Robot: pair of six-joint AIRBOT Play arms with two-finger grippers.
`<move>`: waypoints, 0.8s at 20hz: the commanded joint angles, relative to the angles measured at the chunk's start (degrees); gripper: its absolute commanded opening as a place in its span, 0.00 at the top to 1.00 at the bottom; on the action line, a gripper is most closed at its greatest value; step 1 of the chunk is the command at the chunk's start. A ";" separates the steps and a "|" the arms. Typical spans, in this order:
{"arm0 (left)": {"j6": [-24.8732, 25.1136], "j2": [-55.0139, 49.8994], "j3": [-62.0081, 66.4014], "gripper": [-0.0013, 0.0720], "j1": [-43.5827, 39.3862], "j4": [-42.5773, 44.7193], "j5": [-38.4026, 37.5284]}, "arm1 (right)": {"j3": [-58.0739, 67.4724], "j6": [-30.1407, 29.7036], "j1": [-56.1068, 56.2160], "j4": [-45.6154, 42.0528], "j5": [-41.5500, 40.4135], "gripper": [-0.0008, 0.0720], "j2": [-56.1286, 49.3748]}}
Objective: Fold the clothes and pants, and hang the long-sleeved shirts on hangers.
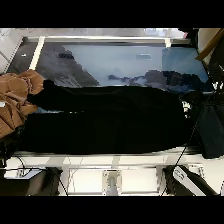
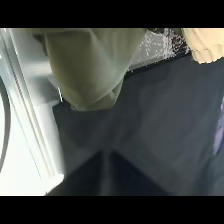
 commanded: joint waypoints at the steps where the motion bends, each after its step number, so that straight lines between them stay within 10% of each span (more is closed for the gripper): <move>1: 5.09 -0.42 0.04 0.39 0.20 1.14 0.22 | 0.04 0.39 0.02 1.60 0.17 0.71 -0.02; 16: 10.80 -9.88 0.15 0.38 0.17 1.55 -2.01 | 0.07 1.51 0.02 1.57 2.71 0.71 0.02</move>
